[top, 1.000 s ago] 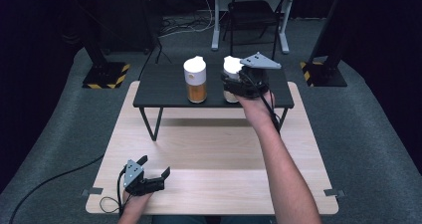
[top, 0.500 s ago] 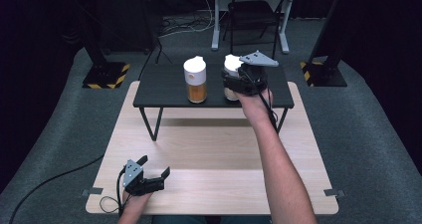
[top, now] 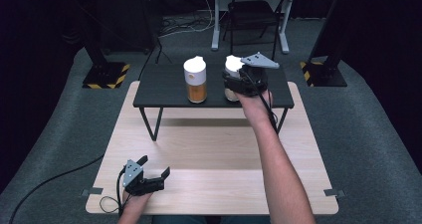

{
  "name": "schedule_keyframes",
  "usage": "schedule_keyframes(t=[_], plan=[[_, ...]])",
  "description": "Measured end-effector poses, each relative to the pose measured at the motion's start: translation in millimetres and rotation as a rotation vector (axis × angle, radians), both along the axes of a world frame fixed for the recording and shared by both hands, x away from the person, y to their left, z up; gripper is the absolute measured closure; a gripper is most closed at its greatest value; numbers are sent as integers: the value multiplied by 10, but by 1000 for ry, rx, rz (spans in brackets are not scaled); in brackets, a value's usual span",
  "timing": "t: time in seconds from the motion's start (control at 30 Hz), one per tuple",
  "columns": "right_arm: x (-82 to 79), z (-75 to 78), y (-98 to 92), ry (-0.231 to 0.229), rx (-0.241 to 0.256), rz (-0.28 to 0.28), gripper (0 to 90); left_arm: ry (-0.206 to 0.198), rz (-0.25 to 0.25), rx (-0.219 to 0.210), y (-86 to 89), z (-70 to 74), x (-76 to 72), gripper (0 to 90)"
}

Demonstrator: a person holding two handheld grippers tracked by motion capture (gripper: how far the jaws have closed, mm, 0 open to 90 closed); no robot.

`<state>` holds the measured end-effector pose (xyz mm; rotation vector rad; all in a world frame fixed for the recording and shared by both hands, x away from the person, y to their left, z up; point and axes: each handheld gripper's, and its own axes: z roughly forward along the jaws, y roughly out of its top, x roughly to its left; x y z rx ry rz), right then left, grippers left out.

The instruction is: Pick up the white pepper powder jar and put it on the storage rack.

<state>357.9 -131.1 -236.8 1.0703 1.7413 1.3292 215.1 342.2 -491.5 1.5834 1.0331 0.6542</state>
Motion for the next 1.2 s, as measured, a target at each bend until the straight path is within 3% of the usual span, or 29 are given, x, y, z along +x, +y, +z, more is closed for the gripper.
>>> schedule_keyframes(t=[0.5,0.6,0.73,0.9,1.2], plan=[[11,-26,-12,-14,1,4,290,1,-4,-1,9,0,4,0],[3,-43,-32,-28,17,3,216,0,-4,0,10,0,4,0],[-14,-88,-72,-43,71,-13,6,-1,-3,-1,6,-2,3,0],[-51,-136,-122,-55,105,-22,0,-1,-4,2,4,0,3,0],[-158,-140,-211,-69,94,7,0,0,-4,2,2,2,10,0]])
